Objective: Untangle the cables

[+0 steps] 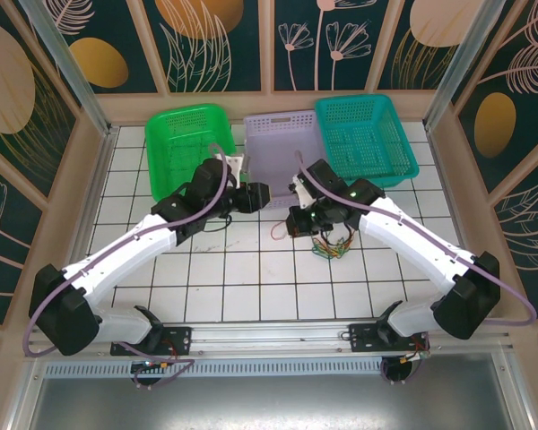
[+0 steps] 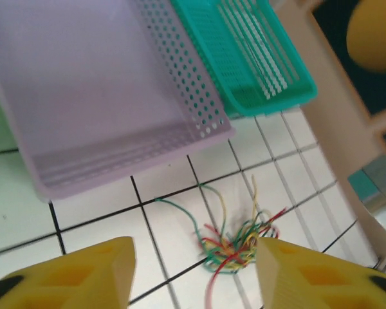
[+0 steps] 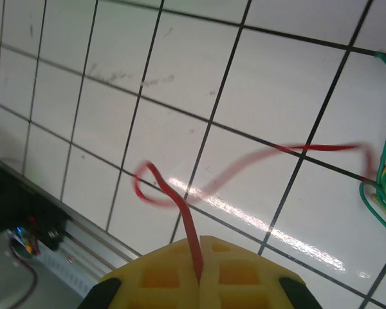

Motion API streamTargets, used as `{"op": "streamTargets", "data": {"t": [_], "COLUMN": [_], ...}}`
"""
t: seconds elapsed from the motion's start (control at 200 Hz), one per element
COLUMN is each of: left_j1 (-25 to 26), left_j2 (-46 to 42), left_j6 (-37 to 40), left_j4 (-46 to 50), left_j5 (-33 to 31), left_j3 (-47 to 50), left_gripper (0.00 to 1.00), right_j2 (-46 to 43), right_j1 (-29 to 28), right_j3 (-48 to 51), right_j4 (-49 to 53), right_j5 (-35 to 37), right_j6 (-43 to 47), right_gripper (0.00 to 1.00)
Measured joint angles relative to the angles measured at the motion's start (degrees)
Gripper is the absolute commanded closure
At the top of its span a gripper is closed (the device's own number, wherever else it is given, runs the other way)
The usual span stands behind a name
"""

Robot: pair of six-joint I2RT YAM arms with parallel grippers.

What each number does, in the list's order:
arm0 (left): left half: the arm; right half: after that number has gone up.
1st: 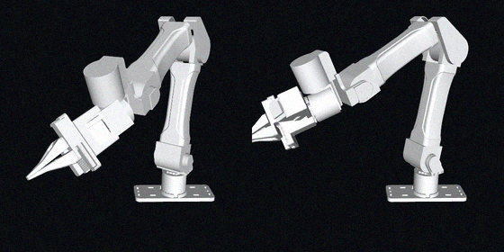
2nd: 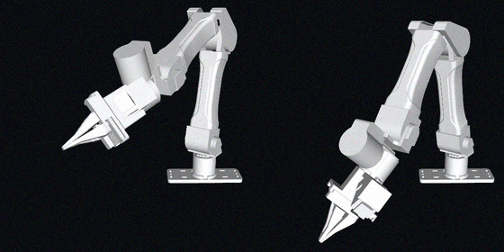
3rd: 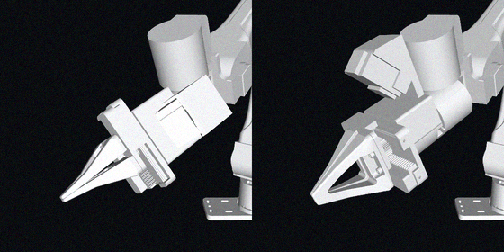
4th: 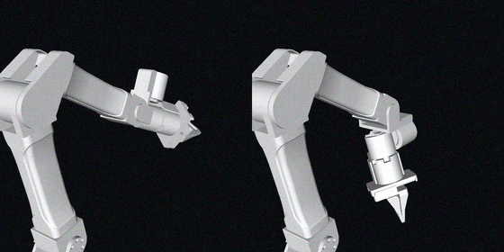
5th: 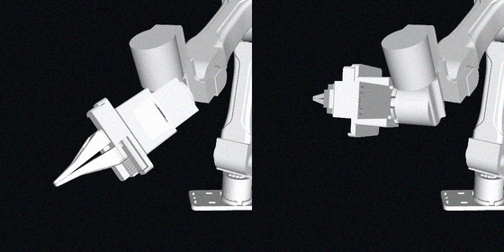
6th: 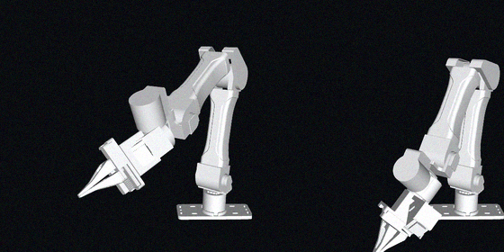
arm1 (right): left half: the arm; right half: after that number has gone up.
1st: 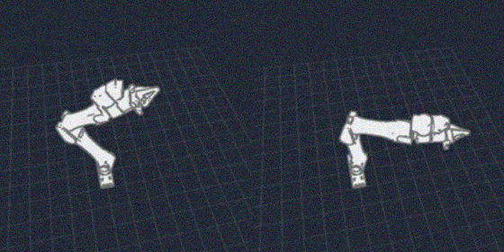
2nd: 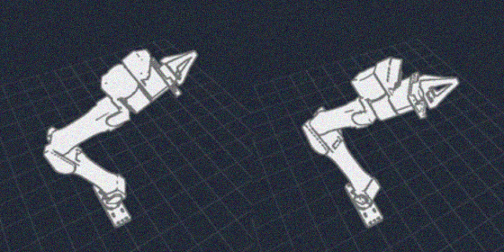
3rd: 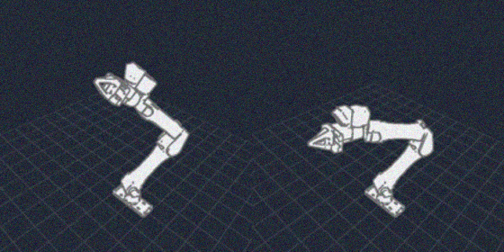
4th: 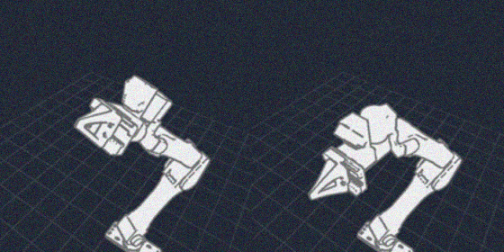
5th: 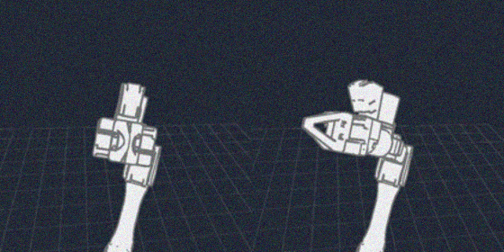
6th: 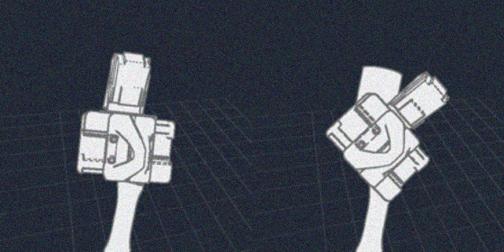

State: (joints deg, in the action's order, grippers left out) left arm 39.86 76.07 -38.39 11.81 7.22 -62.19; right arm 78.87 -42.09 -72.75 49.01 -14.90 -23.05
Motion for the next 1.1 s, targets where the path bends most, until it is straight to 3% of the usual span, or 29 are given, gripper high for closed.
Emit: {"op": "streamTargets", "data": {"t": [0.16,0.29,0.4,0.51,0.651,0.876,1.101], "left_j1": [0.0,-0.02,-1.77,-6.64,-10.16,-9.11,-3.34], "left_j2": [-3.23,-10.64,-11.8,-9.73,-1.97,4.68,7.04], "left_j6": [-21.0,-39.06,-45.24,-43.93,-34.97,-20.41,-10.78], "left_j4": [1.53,-2.91,-3.13,-2.95,-2.36,-0.7,-0.42], "left_j5": [-3.67,-4.83,-4.79,-1.14,8.24,21.53,27.78], "left_j3": [0.79,8.33,9.57,8.17,1.68,-5.05,-6.49], "left_gripper": [0.43,0.34,0.38,0.44,0.51,0.56,0.49], "right_j2": [-2.45,-8.04,-11.85,-13.14,-14.75,-24.46,-26.1], "right_j1": [4.09,6.97,7.5,7.48,5.92,2.34,2.32], "right_j3": [0.81,5.88,8.37,8.37,10.23,19.37,21.4], "right_j4": [-6.25,-18.75,-26.4,-28.28,-28.26,-30.82,-32.85], "right_j5": [-0.59,-6.21,-12.48,-17.2,-17.59,-11.67,-8.9], "right_j6": [-5.05,-7.52,-4.76,2.19,12.41,28.96,39.98], "right_gripper": [1.0,1.0,1.0,1.0,1.0,1.0,1.0]}}
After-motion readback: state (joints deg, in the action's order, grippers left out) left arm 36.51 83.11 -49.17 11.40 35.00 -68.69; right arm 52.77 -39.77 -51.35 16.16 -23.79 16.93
